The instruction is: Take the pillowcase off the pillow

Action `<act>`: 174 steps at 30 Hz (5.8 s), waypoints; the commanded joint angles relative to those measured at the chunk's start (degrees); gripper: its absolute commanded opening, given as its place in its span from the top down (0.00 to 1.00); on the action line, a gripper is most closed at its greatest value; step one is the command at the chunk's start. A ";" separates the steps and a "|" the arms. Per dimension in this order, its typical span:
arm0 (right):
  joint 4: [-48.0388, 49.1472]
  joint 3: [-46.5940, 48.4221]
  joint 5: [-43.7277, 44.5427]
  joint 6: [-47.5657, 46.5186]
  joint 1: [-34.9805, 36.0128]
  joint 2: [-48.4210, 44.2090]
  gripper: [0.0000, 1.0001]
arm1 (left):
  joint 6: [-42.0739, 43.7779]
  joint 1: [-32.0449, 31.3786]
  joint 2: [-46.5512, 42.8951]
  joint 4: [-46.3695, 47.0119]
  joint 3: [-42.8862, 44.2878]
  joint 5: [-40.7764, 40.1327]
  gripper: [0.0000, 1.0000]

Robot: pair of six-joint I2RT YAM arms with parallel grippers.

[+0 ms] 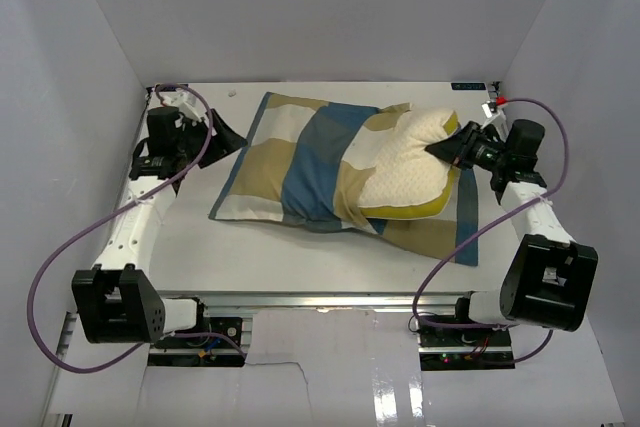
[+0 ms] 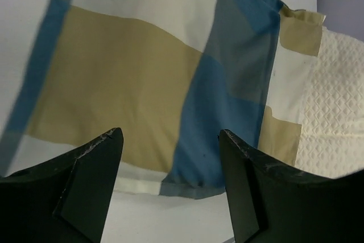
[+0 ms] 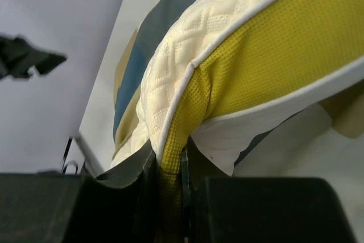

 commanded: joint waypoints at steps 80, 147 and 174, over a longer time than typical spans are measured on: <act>16.96 -21.90 21.67 10.77 4.21 -12.24 0.92 | -17.65 -40.15 -19.91 7.69 -30.37 -25.36 0.15; 6.87 -6.80 -7.34 0.70 2.25 -4.51 0.92 | -9.85 -55.81 -15.16 -22.21 2.66 -55.51 0.15; 0.61 -10.38 -4.79 -14.88 17.13 -15.14 0.92 | 13.99 -44.39 42.84 -18.59 45.55 -32.03 0.21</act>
